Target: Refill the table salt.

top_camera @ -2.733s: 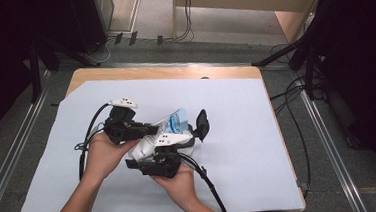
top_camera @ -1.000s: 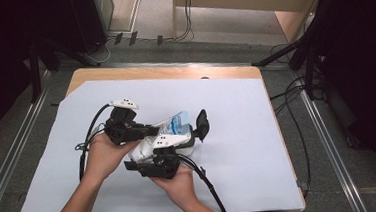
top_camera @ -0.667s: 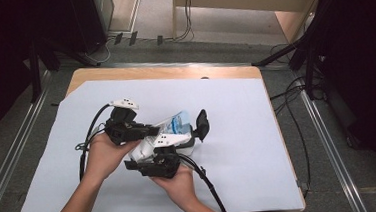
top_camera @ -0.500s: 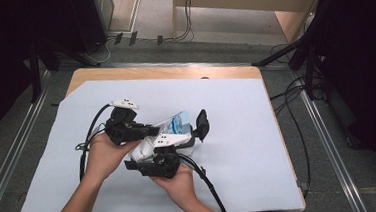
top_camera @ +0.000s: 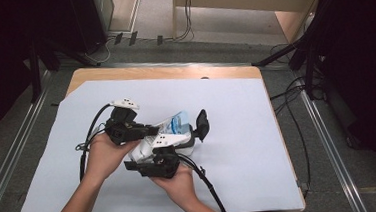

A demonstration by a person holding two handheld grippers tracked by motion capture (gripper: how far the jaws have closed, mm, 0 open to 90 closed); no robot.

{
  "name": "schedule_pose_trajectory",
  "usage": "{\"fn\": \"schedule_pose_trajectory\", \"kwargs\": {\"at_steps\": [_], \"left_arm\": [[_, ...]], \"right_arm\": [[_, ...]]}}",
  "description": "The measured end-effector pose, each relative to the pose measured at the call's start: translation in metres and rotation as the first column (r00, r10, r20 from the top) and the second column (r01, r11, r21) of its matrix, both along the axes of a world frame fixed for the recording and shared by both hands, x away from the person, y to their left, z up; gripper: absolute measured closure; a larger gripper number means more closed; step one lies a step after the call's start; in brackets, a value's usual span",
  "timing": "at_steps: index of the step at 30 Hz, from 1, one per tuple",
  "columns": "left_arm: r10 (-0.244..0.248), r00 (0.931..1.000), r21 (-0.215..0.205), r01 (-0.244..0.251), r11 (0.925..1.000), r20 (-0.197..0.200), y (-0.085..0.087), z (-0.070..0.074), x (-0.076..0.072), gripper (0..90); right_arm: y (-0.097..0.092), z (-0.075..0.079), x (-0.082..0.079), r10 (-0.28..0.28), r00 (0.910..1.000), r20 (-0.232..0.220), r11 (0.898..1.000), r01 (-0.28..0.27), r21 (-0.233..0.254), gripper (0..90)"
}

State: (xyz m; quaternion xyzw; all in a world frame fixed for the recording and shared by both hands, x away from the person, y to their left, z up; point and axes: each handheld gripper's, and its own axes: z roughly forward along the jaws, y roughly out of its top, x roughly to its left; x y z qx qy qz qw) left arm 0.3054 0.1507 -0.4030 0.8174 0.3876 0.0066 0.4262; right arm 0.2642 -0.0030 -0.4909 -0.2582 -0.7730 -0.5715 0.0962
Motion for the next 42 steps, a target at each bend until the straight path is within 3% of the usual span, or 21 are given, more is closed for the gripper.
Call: {"fn": "schedule_pose_trajectory", "kwargs": {"at_steps": [7, 11, 26, 33, 42], "left_arm": [[0.007, 1.0000, 0.001, -0.007, 1.0000, -0.004, -0.0008, -0.0001, 0.0003, 89.2], [0.005, 1.0000, 0.000, -0.005, 1.0000, -0.005, -0.0012, -0.0003, 0.0003, 89.2], [0.008, 1.0000, 0.006, -0.008, 0.9999, 0.000, -0.0015, 0.0017, -0.0007, 89.1], [0.015, 0.9999, 0.000, -0.015, 0.9999, -0.005, 0.0018, 0.0035, -0.0005, 89.1], [0.014, 0.9998, -0.003, -0.014, 0.9999, -0.012, 0.0043, 0.0056, 0.0002, 89.3]], "right_arm": [[0.0028, 0.0013, -0.0009, -0.005, 0.9993, 0.036, 0.999, 0.007, -0.046, 57.3], [0.0029, 0.0012, -0.0008, -0.004, 0.9993, 0.037, 0.999, 0.006, -0.054, 60.3], [0.0010, 0.0012, 0.0002, 0.009, 0.9999, -0.005, 1.000, -0.009, 0.003, 64.1], [0.0009, 0.0029, -0.0008, -0.005, 0.9999, -0.011, 1.000, 0.005, 0.005, 58.7], [-0.0003, 0.0042, -0.0040, -0.014, 0.9999, 0.006, 1.000, 0.014, -0.008, 62.9]]}}
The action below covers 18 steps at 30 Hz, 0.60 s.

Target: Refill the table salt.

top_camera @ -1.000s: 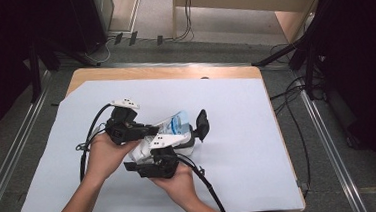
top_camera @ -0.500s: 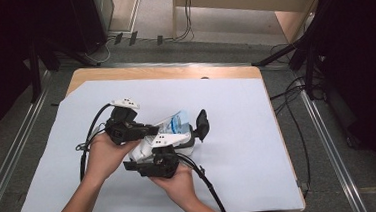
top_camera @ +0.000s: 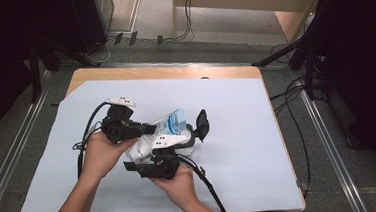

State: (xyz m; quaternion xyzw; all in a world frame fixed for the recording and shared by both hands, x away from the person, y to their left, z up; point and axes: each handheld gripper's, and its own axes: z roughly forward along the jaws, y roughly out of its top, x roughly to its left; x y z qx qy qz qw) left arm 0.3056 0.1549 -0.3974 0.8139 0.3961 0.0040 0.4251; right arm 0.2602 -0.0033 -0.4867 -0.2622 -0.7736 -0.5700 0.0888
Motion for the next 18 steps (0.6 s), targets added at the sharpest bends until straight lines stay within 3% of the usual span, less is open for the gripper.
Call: {"fn": "schedule_pose_trajectory", "kwargs": {"at_steps": [10, 18], "left_arm": [[-0.004, 1.0000, -0.006, 0.004, 1.0000, 0.006, -0.0026, -0.0005, 0.0012, 87.3], [-0.002, 0.9999, -0.013, 0.003, 0.9999, 0.012, -0.0030, -0.0015, 0.0016, 84.5]], "right_arm": [[-0.0034, -0.0016, 0.0019, 0.001, 0.9995, -0.030, 0.999, 0.000, 0.043, 65.0], [-0.0044, -0.0017, 0.0039, 0.001, 0.9994, -0.034, 0.999, 0.001, 0.049, 65.1]]}}
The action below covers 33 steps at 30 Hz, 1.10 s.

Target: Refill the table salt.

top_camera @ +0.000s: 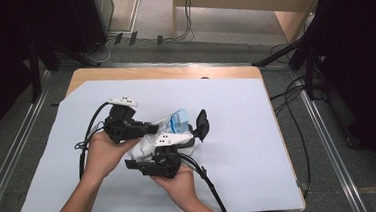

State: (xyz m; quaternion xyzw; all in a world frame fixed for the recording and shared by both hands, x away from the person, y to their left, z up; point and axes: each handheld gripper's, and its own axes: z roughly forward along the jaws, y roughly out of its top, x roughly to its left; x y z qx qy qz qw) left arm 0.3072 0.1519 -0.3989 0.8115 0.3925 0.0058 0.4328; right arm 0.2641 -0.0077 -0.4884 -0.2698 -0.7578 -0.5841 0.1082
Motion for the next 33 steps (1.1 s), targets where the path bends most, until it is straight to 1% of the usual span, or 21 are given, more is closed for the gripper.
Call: {"fn": "schedule_pose_trajectory", "kwargs": {"at_steps": [10, 11, 14, 15, 23, 24, 33], "left_arm": [[0.005, 0.9998, -0.001, -0.005, 1.0000, 0.017, -0.0010, -0.0010, 0.0001, 83.2], [0.004, 0.9999, 0.003, -0.004, 1.0000, 0.016, -0.0011, -0.0007, 0.0002, 83.2], [0.001, 0.9998, -0.004, 0.000, 1.0000, 0.019, -0.0010, -0.0003, 0.0001, 83.1], [0.002, 0.9998, -0.015, -0.002, 0.9999, 0.018, -0.0011, -0.0006, 0.0001, 82.9], [-0.007, 0.9999, -0.017, 0.007, 0.9998, 0.012, -0.0004, -0.0009, 0.0003, 80.4], [-0.008, 0.9999, -0.014, 0.009, 0.9999, 0.013, -0.0005, -0.0007, 0.0003, 80.0], [-0.011, 0.9998, -0.009, 0.011, 0.9999, 0.014, -0.0015, -0.0003, -0.0003, 80.0]], "right_arm": [[-0.0008, -0.0005, 0.0024, -0.003, 1.0000, -0.004, 1.000, 0.003, -0.005, 65.1], [-0.0009, -0.0004, 0.0026, -0.002, 1.0000, -0.005, 1.000, 0.002, -0.005, 65.1], [-0.0011, -0.0003, 0.0030, -0.001, 1.0000, -0.010, 1.000, 0.002, 0.003, 65.2], [-0.0014, -0.0001, 0.0031, -0.001, 0.9999, -0.011, 1.000, 0.001, 0.004, 65.2], [-0.0019, 0.0003, 0.0033, 0.001, 0.9999, -0.012, 1.000, -0.001, 0.012, 65.1], [-0.0021, 0.0004, 0.0038, 0.000, 0.9998, -0.018, 1.000, 0.000, 0.019, 65.2], [-0.0024, 0.0004, 0.0041, 0.001, 0.9998, -0.021, 1.000, 0.000, 0.020, 65.2]]}}
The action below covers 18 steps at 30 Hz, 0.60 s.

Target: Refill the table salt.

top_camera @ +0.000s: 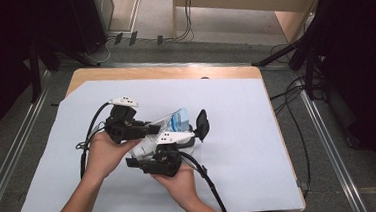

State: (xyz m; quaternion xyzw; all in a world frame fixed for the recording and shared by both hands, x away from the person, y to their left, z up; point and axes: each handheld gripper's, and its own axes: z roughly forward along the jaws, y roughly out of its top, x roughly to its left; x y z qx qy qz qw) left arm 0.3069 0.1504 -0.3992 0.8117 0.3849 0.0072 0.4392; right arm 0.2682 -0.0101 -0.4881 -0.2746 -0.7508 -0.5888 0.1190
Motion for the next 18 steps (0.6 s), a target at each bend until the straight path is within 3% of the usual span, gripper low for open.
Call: {"fn": "schedule_pose_trajectory", "kwargs": {"at_steps": [18], "left_arm": [[-0.002, 1.0000, -0.005, 0.002, 1.0000, 0.006, -0.0013, 0.0005, -0.0005, 79.9]], "right_arm": [[-0.0004, 0.0003, 0.0006, 0.001, 1.0000, -0.010, 1.000, -0.001, 0.007, 65.2]]}}
